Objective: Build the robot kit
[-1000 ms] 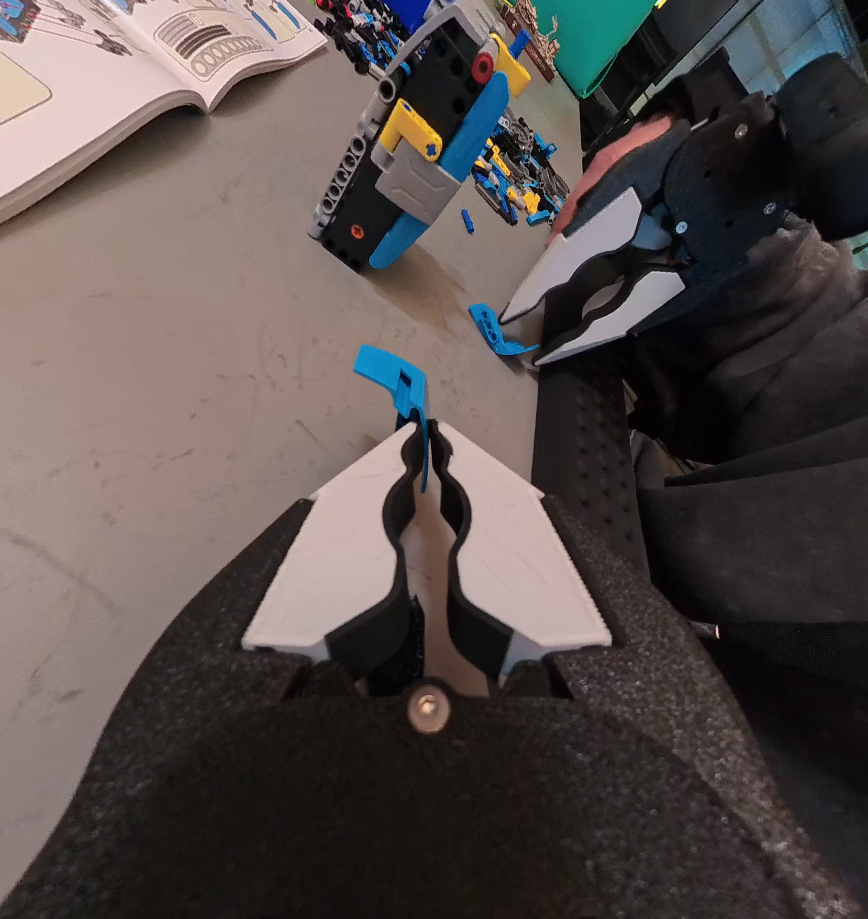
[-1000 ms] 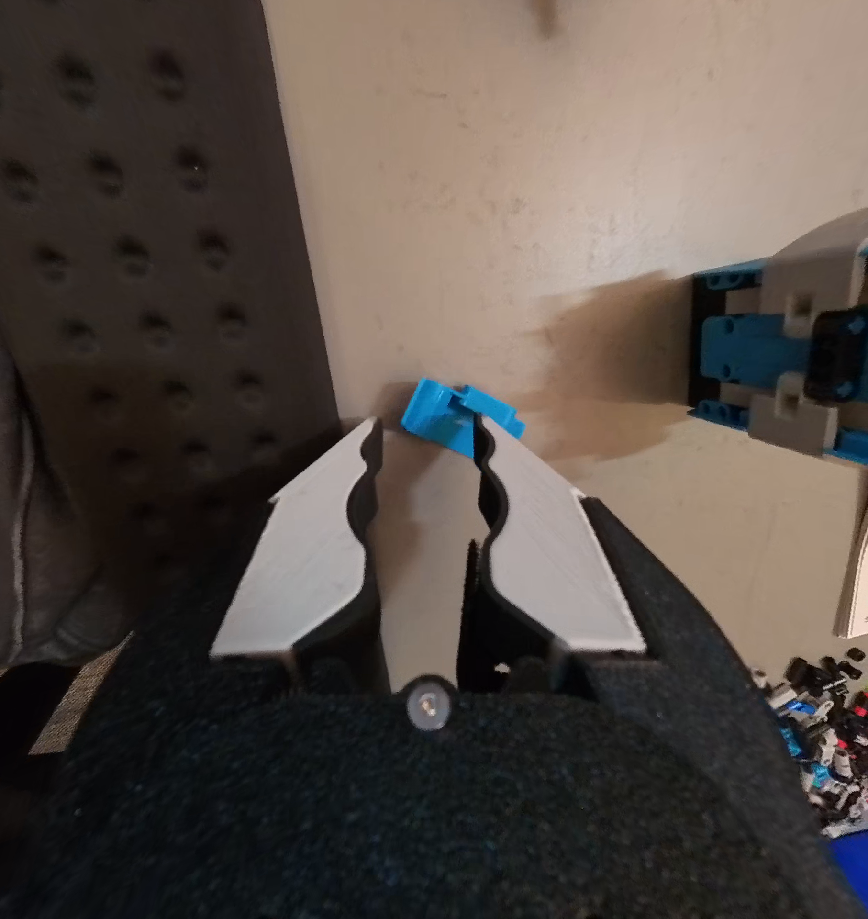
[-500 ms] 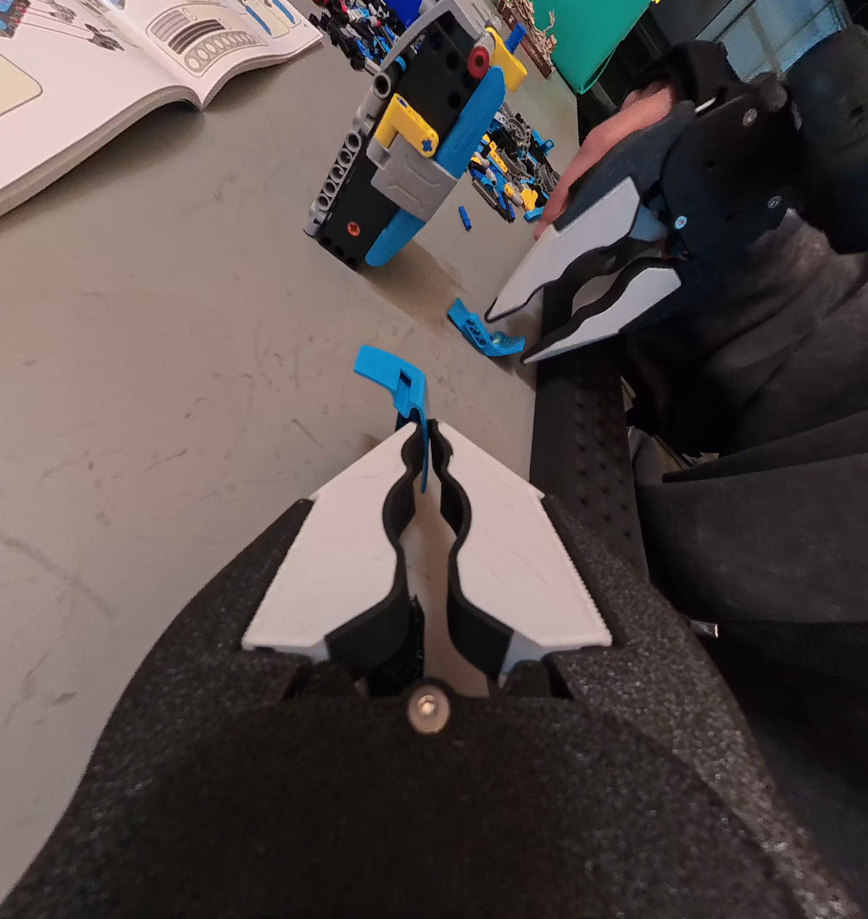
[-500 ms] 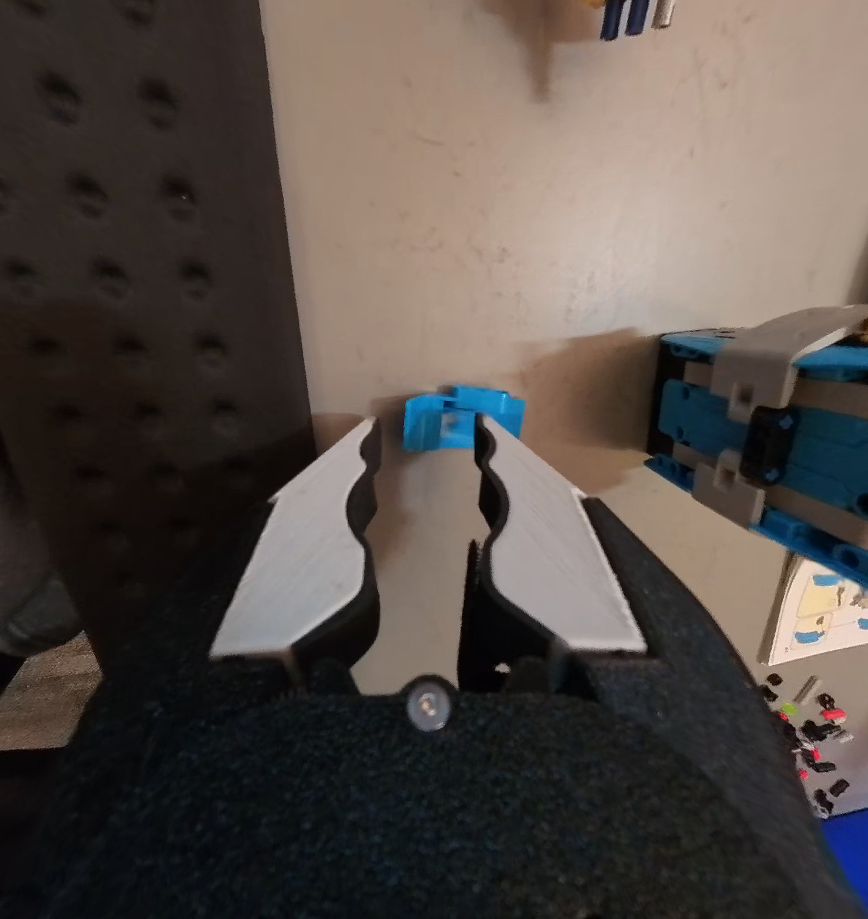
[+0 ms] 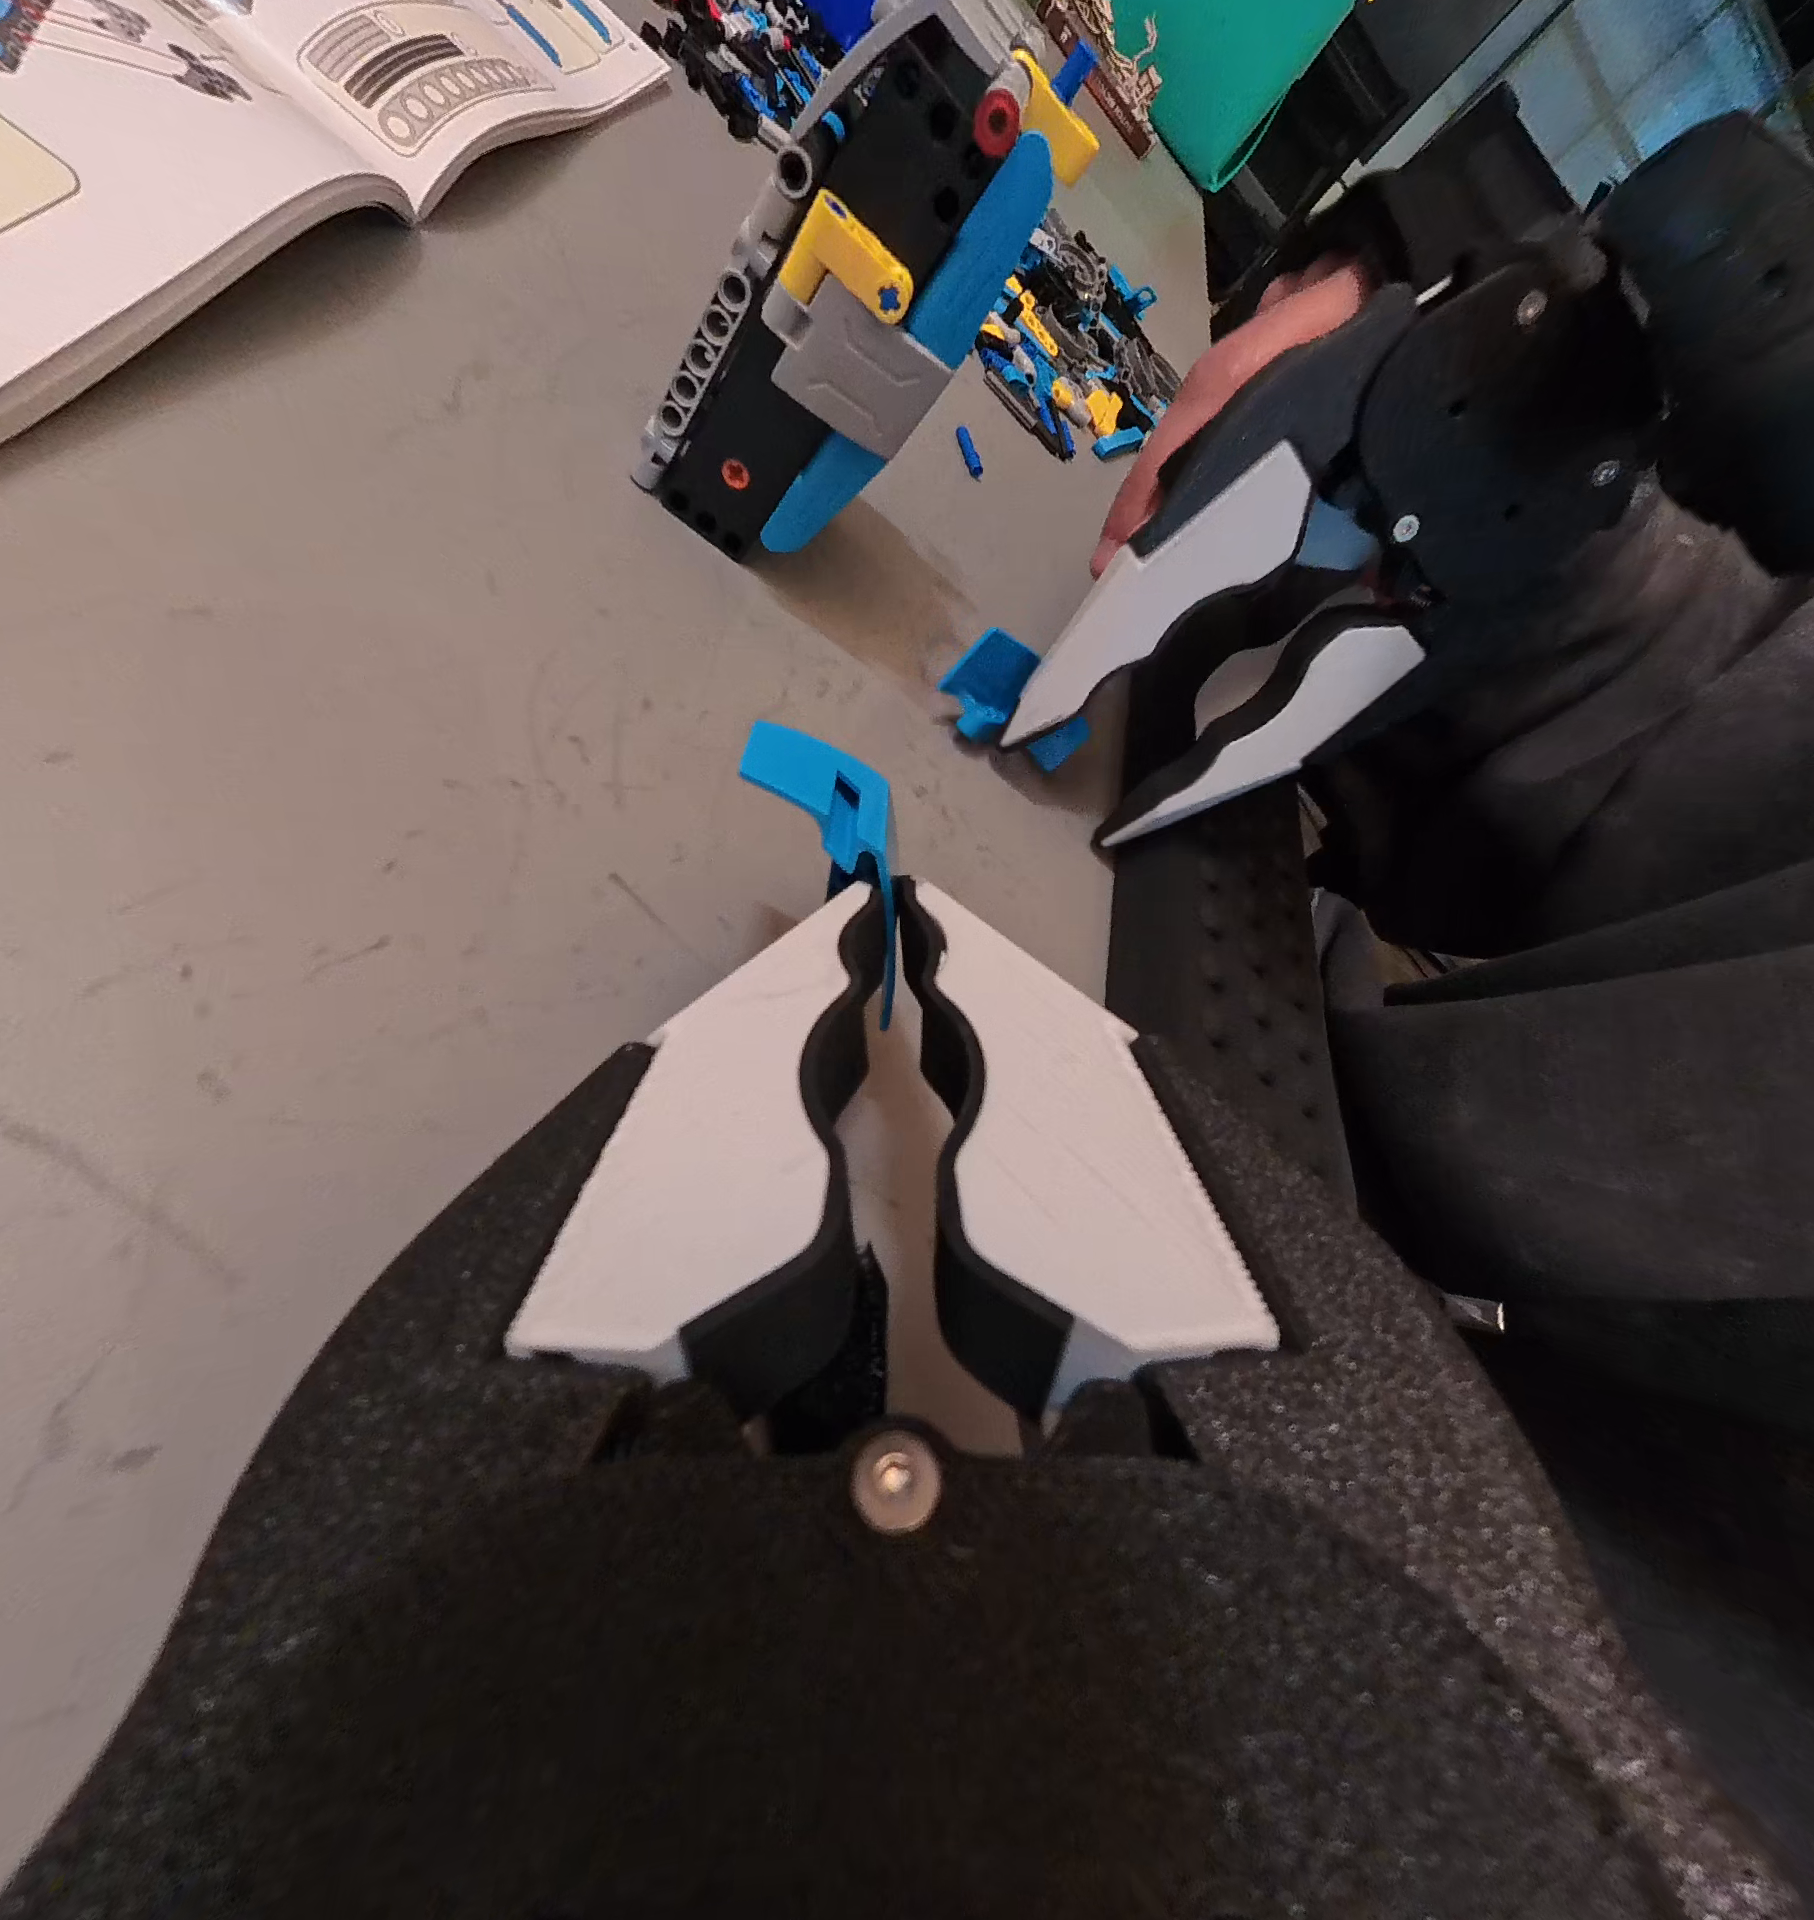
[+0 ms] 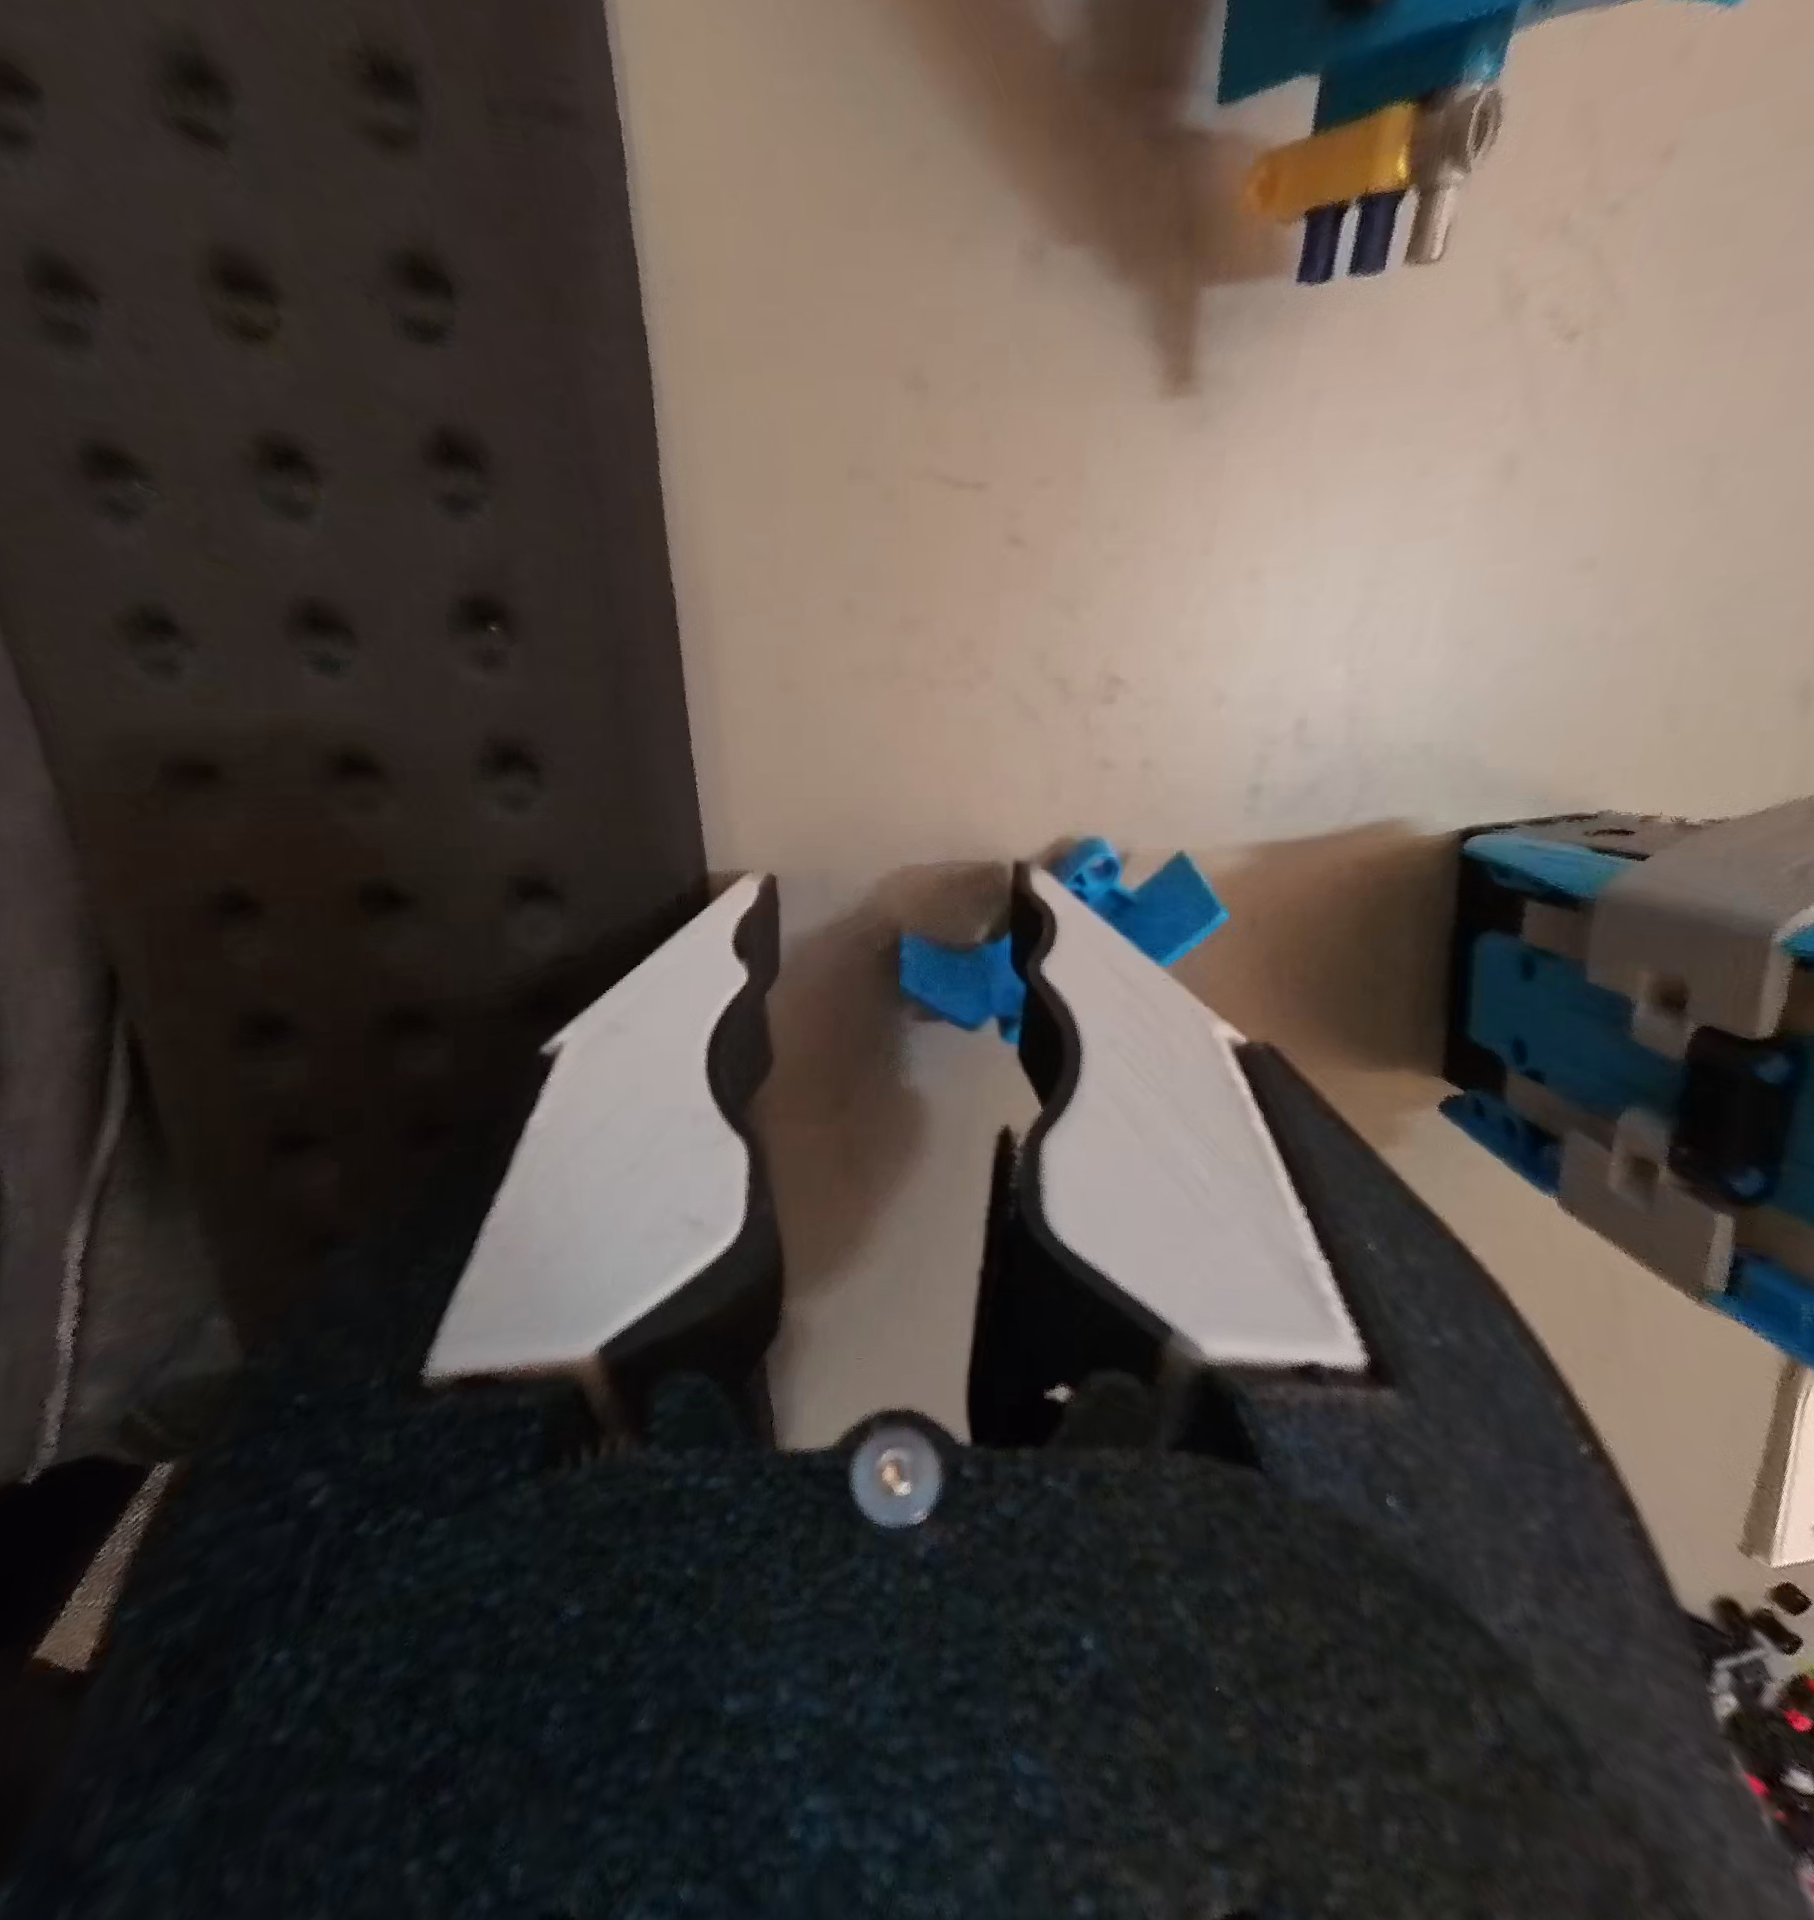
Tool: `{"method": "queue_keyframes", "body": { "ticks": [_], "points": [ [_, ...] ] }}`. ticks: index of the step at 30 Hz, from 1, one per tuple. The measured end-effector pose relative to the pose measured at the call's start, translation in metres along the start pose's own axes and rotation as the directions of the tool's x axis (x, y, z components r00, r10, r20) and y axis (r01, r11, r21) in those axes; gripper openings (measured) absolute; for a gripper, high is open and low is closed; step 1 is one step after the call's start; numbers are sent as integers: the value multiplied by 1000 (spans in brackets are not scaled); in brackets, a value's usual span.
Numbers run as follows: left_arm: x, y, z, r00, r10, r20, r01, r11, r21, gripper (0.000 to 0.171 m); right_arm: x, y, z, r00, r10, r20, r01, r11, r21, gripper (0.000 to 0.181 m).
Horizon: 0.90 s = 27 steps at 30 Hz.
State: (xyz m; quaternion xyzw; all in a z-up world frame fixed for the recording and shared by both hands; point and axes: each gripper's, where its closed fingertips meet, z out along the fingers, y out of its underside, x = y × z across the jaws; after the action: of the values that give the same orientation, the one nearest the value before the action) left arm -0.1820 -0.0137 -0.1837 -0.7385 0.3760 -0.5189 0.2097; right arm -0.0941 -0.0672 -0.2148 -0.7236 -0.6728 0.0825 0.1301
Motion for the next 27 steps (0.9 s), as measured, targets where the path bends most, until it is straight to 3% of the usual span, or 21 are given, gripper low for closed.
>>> {"method": "queue_keyframes", "body": {
  "ticks": [4,7,11,14,21,27],
  "points": [
    [0,0,0,1000,0,-1,0,1000,0,1,3,-1,2,1000,-18,-9,18,1000,-26,46],
    [0,0,0,1000,-1,-1,1,1000,0,1,19,-1,-15,993,-65,-101,63,998,-18,38],
    [0,0,0,1000,1,0,-1,1000,-2,1,45,5,-39,976,182,-117,-176,983,55,44],
    [0,0,0,1000,0,0,0,1000,-2,1,39,6,-32,951,310,2,-308,944,119,44],
    [0,1,1,1000,3,0,-3,1000,-4,1,23,5,-3,969,230,-93,-224,972,65,40],
    [1,1,1,1000,3,-1,-3,1000,-5,1,6,3,2,976,201,-87,-197,979,47,20]
  ]
}}
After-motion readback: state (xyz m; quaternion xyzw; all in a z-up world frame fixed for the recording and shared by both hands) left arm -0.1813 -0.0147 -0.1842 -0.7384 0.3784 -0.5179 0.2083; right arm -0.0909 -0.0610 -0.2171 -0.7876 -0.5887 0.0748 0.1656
